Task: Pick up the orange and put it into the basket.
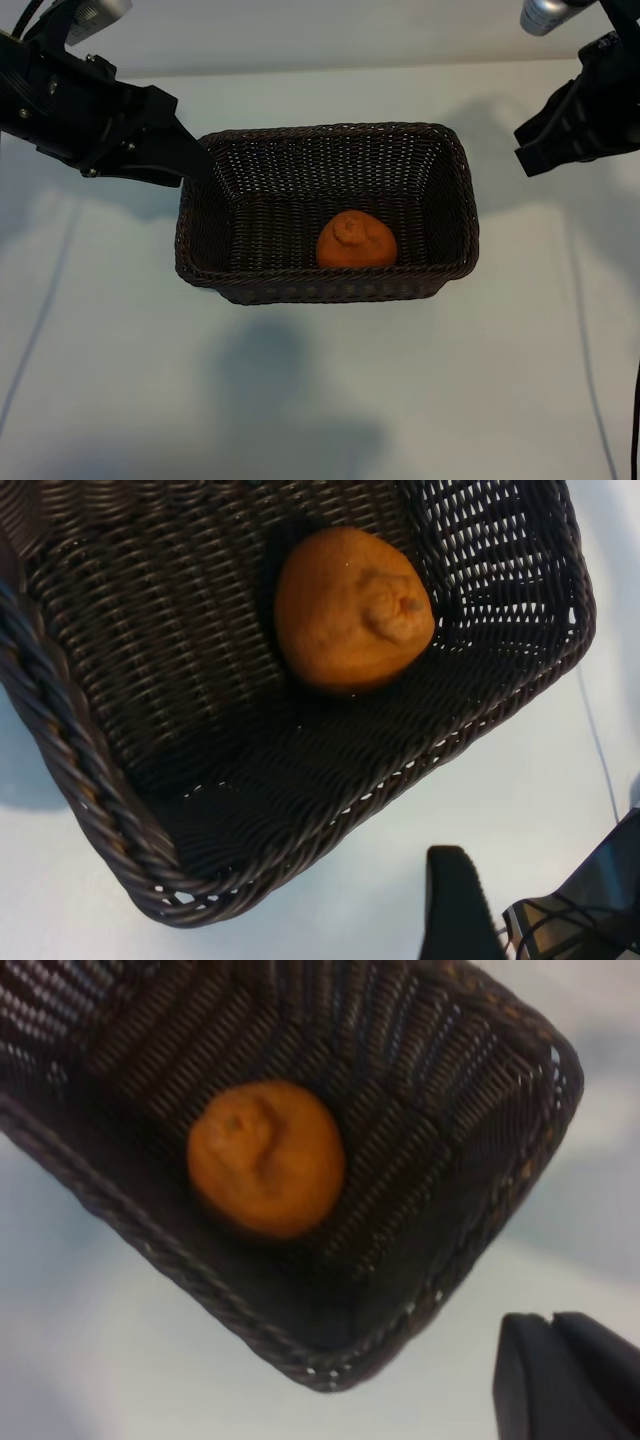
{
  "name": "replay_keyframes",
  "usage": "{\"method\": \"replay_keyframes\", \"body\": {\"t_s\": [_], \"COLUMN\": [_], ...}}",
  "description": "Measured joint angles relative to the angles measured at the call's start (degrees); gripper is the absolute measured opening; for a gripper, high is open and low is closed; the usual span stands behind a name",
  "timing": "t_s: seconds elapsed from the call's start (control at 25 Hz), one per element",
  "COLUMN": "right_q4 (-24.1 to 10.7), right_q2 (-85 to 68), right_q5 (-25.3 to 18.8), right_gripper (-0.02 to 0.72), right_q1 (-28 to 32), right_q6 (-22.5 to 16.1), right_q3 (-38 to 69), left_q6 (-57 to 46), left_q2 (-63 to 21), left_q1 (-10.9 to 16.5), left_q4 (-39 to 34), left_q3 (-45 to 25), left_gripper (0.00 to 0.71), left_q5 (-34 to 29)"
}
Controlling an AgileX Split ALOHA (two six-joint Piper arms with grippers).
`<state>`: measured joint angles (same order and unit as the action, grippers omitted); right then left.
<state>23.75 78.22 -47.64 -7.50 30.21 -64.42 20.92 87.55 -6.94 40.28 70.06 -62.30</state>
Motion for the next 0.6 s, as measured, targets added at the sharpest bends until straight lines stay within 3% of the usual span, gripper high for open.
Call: {"method": "replay_keyframes", "body": {"t_s": [0.24, 0.6], "right_q4": [0.42, 0.42], "right_q2": [0.0, 0.0], "right_q5": [0.02, -0.03], "right_gripper": [0.19, 0.217], "right_q1": [0.0, 0.0], "right_q6": [-0.62, -0.68], "right_q3": [0.0, 0.0], "left_q6": [0.0, 0.0], "left_q2": [0.0, 0.0], "left_q1": [0.0, 0.0], "left_q4": [0.0, 0.0], "left_q3": [0.0, 0.0], "left_gripper": [0.453, 0.453], "left_q5": [0.0, 0.0]}}
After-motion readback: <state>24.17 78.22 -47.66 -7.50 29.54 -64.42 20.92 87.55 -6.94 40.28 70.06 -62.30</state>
